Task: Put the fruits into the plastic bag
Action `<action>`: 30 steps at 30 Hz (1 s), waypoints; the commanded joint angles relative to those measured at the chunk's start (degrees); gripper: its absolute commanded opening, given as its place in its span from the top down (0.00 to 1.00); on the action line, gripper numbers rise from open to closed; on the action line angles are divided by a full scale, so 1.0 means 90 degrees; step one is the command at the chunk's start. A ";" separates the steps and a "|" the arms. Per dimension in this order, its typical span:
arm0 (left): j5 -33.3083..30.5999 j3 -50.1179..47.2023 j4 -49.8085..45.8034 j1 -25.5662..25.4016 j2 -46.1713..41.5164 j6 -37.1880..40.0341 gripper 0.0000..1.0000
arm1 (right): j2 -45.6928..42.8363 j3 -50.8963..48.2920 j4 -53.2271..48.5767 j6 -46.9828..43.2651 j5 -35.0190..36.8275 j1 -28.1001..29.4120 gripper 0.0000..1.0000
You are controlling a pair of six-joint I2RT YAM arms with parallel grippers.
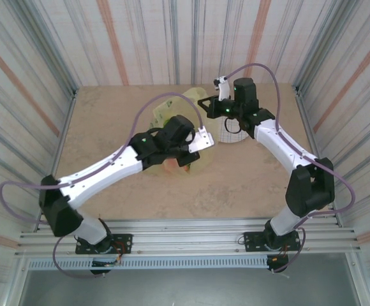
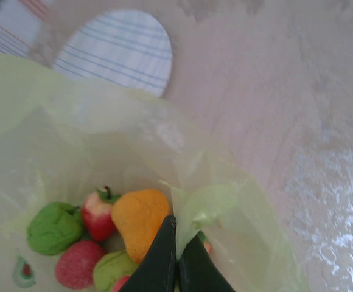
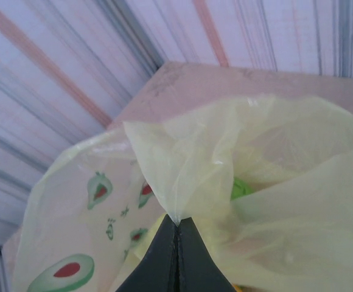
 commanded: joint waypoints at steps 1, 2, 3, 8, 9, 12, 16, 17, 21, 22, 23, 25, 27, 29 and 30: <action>-0.0090 -0.0193 0.0989 0.0152 -0.1002 -0.0476 1.00 | -0.0573 0.0127 0.0620 0.0709 0.0356 -0.0015 1.00; -0.0068 -0.0229 0.1151 0.0234 -0.1212 -0.0621 1.00 | -0.0619 0.0167 0.0708 0.0820 0.0443 -0.0019 1.00; -0.0081 -0.0244 0.1284 0.0307 -0.1376 -0.0749 1.00 | -0.0652 0.0215 0.0773 0.0909 0.0515 -0.0020 1.00; -0.0341 -0.0334 0.1881 0.0794 -0.1973 -0.1265 1.00 | -0.0504 0.0776 0.0910 0.1154 0.0845 -0.0014 1.00; -0.0448 -0.0336 0.1931 0.0851 -0.2017 -0.1324 1.00 | -0.0456 0.0881 0.0949 0.1192 0.0866 -0.0006 1.00; -0.0614 -0.0447 0.2137 0.1007 -0.2127 -0.1569 1.00 | -0.0227 0.1305 0.1006 0.1325 0.0871 0.0010 1.00; -0.0763 -0.0678 0.2368 0.1052 -0.2186 -0.1657 1.00 | 0.0117 0.1808 0.0979 0.1448 0.0726 0.0105 1.00; -0.0793 -0.0693 0.2365 0.1095 -0.2189 -0.1685 1.00 | 0.0206 0.1909 0.0935 0.1440 0.0714 0.0141 1.00; -0.0813 -0.0684 0.2379 0.1327 -0.2282 -0.1942 1.00 | 0.0489 0.2210 0.0858 0.1468 0.0639 0.0204 1.00; -0.0771 -0.0702 0.2415 0.1393 -0.2312 -0.2015 1.00 | 0.0560 0.2300 0.0859 0.1502 0.0602 0.0211 1.00; -0.0728 -0.0720 0.2470 0.1436 -0.2346 -0.2059 1.00 | 0.0635 0.2379 0.0859 0.1535 0.0554 0.0218 1.00; -0.0712 -0.0722 0.2528 0.1468 -0.2370 -0.2067 1.00 | 0.0759 0.2525 0.0862 0.1578 0.0510 0.0253 1.00; -0.0719 -0.0718 0.2526 0.1469 -0.2366 -0.2069 1.00 | 0.0866 0.2630 0.0834 0.1577 0.0484 0.0300 1.00; -0.0660 -0.0761 0.2541 0.1479 -0.2355 -0.2100 1.00 | 0.0946 0.2701 0.0800 0.1554 0.0498 0.0321 1.00; -0.0626 -0.0811 0.2545 0.1474 -0.2335 -0.2142 1.00 | 0.0985 0.2721 0.0783 0.1547 0.0505 0.0320 1.00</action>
